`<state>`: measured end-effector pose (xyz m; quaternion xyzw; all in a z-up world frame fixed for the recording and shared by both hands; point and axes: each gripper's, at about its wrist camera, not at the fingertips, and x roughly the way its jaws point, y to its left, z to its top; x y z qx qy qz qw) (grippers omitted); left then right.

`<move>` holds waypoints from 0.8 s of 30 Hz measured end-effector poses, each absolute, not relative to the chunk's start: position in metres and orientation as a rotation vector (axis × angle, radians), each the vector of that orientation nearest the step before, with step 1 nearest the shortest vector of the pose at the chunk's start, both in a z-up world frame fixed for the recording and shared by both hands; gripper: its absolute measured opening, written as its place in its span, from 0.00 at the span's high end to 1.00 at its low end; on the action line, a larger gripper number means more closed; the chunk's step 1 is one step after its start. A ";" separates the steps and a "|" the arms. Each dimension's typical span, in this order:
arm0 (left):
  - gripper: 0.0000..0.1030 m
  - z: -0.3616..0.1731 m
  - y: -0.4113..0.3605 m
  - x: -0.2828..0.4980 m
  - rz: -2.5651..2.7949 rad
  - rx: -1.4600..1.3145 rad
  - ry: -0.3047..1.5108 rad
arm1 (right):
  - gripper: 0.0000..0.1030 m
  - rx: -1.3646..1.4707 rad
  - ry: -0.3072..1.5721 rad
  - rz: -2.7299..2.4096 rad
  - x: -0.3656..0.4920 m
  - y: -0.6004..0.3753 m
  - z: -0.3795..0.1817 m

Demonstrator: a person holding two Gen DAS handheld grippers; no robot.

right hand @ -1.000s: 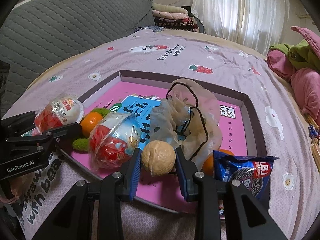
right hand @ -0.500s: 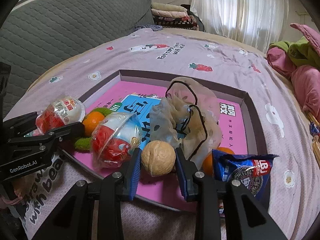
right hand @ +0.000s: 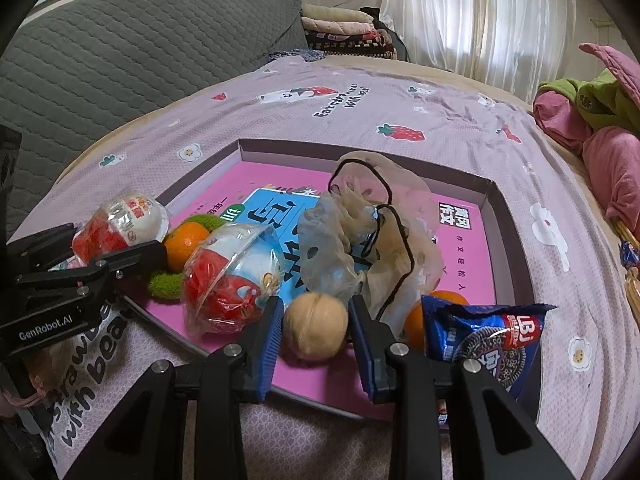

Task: Organize objects
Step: 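Lower the egg beside the orange with the left tool while the right tool sets the walnut down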

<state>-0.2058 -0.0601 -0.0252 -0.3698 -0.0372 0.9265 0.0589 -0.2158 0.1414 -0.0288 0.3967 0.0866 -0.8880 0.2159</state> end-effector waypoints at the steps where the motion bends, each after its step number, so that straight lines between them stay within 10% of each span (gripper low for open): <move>1: 0.49 -0.025 -0.061 -0.206 2.802 -1.123 -0.122 | 0.67 1.098 0.242 -2.464 -0.215 0.141 -0.029; 24: 0.39 -0.020 -0.063 -0.203 2.803 -1.094 -0.151 | 0.55 1.060 0.205 -2.500 -0.213 0.149 -0.019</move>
